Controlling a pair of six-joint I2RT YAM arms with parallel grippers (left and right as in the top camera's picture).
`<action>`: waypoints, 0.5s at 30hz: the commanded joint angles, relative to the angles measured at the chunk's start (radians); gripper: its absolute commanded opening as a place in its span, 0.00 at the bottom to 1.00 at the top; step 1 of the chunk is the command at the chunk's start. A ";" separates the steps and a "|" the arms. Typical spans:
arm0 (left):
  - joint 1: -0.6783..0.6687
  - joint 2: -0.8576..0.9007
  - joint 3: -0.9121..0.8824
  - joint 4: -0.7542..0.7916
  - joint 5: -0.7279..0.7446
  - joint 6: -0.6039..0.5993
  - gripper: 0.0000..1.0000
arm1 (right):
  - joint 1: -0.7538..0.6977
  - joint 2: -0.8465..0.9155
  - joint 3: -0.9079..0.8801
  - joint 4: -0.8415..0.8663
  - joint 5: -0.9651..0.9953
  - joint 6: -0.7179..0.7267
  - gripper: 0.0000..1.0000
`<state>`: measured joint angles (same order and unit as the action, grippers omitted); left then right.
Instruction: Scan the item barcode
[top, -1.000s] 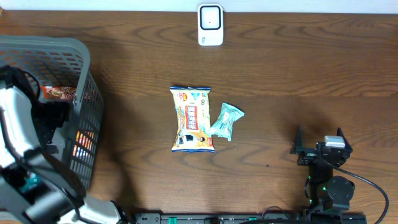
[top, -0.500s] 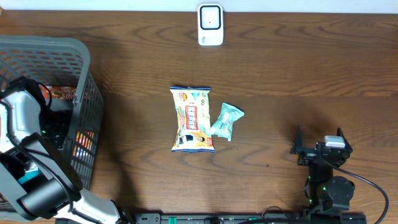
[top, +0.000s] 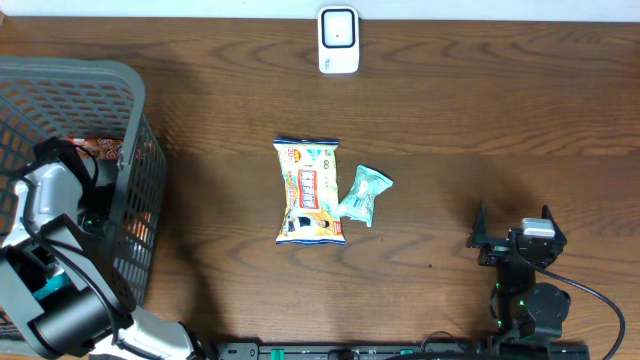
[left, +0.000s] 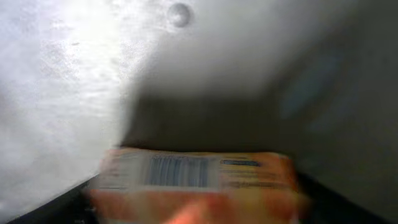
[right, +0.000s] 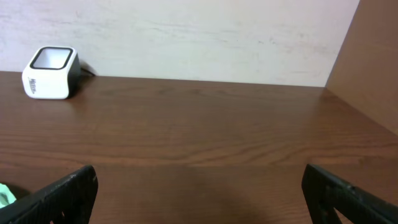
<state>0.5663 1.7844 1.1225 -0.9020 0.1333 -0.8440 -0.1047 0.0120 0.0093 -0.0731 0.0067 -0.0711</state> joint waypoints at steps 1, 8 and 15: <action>-0.006 0.022 -0.042 0.001 -0.019 0.016 0.66 | -0.006 -0.005 -0.004 -0.001 -0.006 -0.013 0.99; -0.006 0.009 0.014 -0.014 -0.018 0.140 0.39 | -0.006 -0.005 -0.004 -0.001 -0.006 -0.013 0.99; 0.002 -0.113 0.227 -0.124 -0.079 0.202 0.34 | -0.006 -0.005 -0.004 -0.001 -0.006 -0.013 0.99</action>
<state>0.5621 1.7702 1.2243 -0.9958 0.1188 -0.6945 -0.1047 0.0120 0.0097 -0.0723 0.0067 -0.0708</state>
